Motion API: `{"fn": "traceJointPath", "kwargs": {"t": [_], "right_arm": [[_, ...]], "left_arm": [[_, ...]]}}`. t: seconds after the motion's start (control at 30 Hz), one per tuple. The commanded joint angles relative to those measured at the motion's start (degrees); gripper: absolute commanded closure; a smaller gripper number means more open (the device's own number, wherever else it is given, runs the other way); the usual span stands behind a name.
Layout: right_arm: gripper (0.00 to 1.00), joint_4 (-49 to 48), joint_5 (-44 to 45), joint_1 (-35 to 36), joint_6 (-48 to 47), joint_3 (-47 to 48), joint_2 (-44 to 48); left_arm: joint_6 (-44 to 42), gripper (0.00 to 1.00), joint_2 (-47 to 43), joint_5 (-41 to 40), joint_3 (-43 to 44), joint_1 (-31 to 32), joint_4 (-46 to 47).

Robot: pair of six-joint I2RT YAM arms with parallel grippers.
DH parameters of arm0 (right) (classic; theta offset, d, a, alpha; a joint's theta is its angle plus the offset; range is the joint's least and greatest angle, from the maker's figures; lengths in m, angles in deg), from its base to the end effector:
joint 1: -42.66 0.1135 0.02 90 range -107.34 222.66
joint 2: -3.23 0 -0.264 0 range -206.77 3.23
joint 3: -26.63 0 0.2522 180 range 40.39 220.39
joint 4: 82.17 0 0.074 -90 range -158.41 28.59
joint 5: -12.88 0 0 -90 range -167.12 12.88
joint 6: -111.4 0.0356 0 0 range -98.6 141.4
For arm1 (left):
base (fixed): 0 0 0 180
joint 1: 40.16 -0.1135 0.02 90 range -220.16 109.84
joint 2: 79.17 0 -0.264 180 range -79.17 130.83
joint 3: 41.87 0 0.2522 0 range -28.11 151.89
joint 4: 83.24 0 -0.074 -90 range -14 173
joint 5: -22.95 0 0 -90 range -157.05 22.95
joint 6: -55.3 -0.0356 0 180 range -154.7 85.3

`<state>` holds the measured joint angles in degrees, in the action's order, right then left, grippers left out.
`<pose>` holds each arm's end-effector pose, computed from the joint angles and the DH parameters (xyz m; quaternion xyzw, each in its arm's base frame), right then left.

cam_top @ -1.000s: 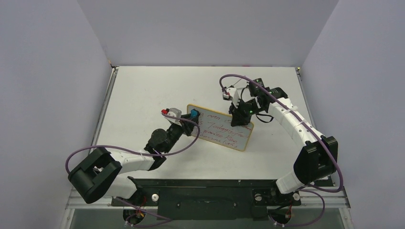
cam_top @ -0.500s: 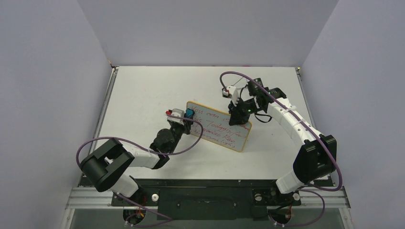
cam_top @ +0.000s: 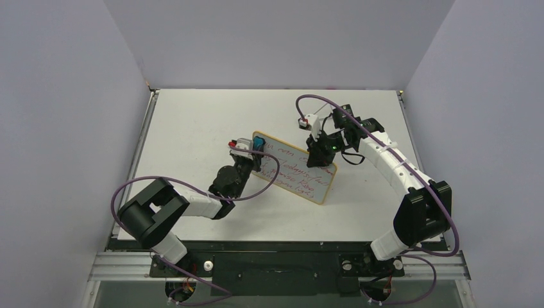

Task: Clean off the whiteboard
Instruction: Erase the whiteboard at the center of the board.

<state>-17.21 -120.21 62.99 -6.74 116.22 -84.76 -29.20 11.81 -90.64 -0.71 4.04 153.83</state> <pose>0.2801 0.1297 0.2950 -0.4487 0.7906 0.3419 0.2381 0.2200 -0.1941 0.1982 0.0697 0.6613 -0.1861 0.7233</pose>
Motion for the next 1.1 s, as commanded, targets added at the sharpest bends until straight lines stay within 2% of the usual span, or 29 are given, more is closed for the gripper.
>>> {"fn": "traceJointPath", "kwargs": {"t": [0.0, 0.43, 0.63, 1.07], "right_arm": [[1.0, -1.66, 0.53, 1.11, -2.27, -1.01, -0.86], [1.0, -1.54, 0.73, 1.11, -2.36, -1.02, -0.87], [1.0, -1.54, 0.66, 1.19, -2.36, -1.01, -0.96], [1.0, -1.5, 0.72, 1.17, -2.52, -1.0, -0.83]], "left_arm": [[-0.36, 1.0, 0.19, 1.27, 3.83, 0.1, 5.21], [4.5, 1.0, 1.56, 6.59, -0.96, -1.34, 3.32], [4.77, 1.0, 1.02, 6.68, -3.03, -1.41, 2.11], [1.83, 1.0, -3.54, 6.21, 4.73, -1.36, -5.63]]}}
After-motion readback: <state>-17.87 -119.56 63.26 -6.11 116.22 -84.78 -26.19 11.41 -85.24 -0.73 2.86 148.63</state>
